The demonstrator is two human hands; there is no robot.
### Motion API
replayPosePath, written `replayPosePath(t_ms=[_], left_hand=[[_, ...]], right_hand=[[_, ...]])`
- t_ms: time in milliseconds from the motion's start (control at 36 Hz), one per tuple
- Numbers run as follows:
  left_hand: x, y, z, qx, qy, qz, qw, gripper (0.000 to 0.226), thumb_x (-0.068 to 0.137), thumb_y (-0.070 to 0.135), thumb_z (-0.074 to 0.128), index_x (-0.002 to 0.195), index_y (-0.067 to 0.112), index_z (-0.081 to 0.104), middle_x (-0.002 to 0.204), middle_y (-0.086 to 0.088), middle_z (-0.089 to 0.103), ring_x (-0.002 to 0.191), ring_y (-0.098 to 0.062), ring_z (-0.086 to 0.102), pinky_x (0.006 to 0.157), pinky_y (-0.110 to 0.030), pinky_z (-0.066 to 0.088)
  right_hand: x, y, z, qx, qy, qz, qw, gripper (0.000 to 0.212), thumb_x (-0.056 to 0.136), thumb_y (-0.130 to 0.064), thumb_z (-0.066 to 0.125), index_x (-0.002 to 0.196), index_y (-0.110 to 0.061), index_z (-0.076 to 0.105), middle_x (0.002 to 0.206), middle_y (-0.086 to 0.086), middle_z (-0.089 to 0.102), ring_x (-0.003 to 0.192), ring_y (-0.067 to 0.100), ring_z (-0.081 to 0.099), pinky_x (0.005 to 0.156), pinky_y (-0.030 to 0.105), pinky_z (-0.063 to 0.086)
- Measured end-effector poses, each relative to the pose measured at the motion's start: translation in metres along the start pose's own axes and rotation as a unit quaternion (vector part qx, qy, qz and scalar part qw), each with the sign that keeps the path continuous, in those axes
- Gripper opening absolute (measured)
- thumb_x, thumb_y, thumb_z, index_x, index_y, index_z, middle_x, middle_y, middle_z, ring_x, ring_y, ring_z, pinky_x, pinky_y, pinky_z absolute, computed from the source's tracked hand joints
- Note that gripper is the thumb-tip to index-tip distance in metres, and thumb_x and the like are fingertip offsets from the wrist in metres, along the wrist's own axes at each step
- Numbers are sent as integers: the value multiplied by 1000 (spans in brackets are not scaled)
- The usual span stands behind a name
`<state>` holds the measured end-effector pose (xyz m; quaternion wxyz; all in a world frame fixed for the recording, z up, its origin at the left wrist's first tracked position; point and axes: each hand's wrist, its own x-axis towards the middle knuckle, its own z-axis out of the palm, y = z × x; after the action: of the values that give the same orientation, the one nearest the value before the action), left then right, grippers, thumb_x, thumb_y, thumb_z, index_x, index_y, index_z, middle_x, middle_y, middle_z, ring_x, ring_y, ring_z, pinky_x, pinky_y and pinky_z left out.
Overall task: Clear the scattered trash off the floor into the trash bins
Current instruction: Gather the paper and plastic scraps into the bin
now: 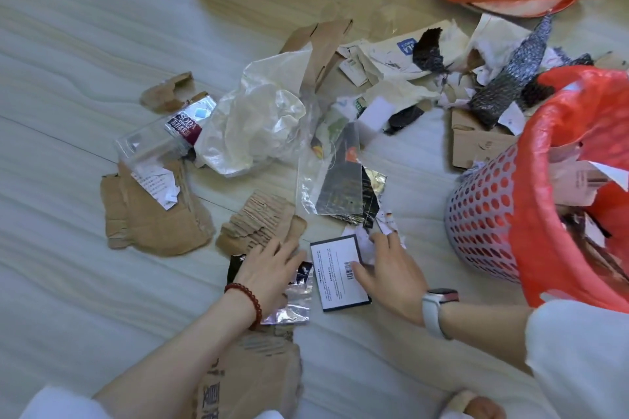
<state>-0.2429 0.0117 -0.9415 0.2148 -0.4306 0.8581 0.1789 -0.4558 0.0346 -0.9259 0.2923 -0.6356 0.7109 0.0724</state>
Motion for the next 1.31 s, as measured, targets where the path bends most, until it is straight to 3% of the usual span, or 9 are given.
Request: replayPosePath(t_ms=[222, 333, 444, 556, 722, 833, 972, 1083, 1306], left_hand=[[0, 5, 5, 14, 43, 7, 999, 54, 66, 28, 75, 113, 14, 51, 136, -5, 43, 142, -28, 13, 93, -36, 38], [-3, 5, 8, 57, 69, 26, 996, 38, 30, 20, 82, 64, 20, 63, 88, -4, 65, 81, -23, 61, 58, -26, 47], [0, 7, 13, 11, 92, 7, 996, 55, 29, 14, 80, 81, 20, 62, 83, 2, 63, 77, -20, 61, 61, -26, 47], [-3, 10, 8, 1, 36, -1, 999, 41, 74, 7, 57, 114, 14, 49, 110, -5, 57, 112, -27, 46, 92, -39, 36], [-15, -2, 10, -1, 77, 31, 997, 32, 37, 28, 77, 64, 25, 59, 64, 7, 55, 68, -18, 58, 58, -27, 47], [-21, -8, -1, -199, 163, -32, 966, 18, 64, 16, 68, 68, 22, 52, 68, 4, 52, 72, -19, 50, 65, -29, 35], [-17, -11, -16, -302, 194, -134, 924, 34, 76, 5, 59, 66, 29, 38, 58, 3, 42, 63, -32, 54, 56, -29, 24], [-11, 2, -18, -272, 143, -113, 945, 34, 83, 10, 52, 117, 11, 49, 89, -12, 63, 77, -33, 60, 58, -30, 37], [-6, 12, -10, -230, 157, -102, 955, 41, 81, 8, 53, 120, 19, 49, 138, -8, 46, 95, -36, 60, 71, -38, 47]], right_hand=[[19, -10, 6, -10, -33, 74, 997, 79, 79, -51, 64, 134, -7, 28, 135, 13, 39, 123, 28, 42, 95, 38, 39], [27, -33, 10, 46, -42, 145, 988, 60, 81, -29, 67, 125, -6, 34, 129, 13, 46, 118, 29, 49, 93, 38, 42], [33, -43, 14, 105, -33, 198, 974, 37, 86, -19, 56, 118, -7, 39, 120, 12, 56, 111, 32, 55, 94, 38, 42], [31, -40, 21, 123, -55, 187, 973, 17, 89, -21, 47, 104, -14, 44, 109, 10, 61, 104, 33, 56, 89, 36, 37], [32, -30, 15, 112, -60, 150, 980, 16, 89, -16, 50, 103, -11, 55, 109, 12, 62, 103, 31, 57, 78, 33, 39], [14, -10, 10, 81, -84, 84, 990, 25, 84, -5, 46, 65, -16, 33, 90, 10, 47, 89, 31, 51, 70, 29, 31], [-17, 22, 5, 96, -91, 33, 991, 15, 87, -5, 42, 99, -13, 39, 86, 8, 57, 81, 31, 58, 61, 33, 37], [-17, 26, -10, 63, -43, 30, 997, 39, 86, -6, 41, 124, -14, 42, 92, 9, 62, 79, 31, 57, 61, 31, 36], [-37, 10, -7, -134, -113, -183, 967, 25, 89, -35, 42, 90, -15, 55, 98, 9, 56, 94, 28, 48, 79, 36, 31]])
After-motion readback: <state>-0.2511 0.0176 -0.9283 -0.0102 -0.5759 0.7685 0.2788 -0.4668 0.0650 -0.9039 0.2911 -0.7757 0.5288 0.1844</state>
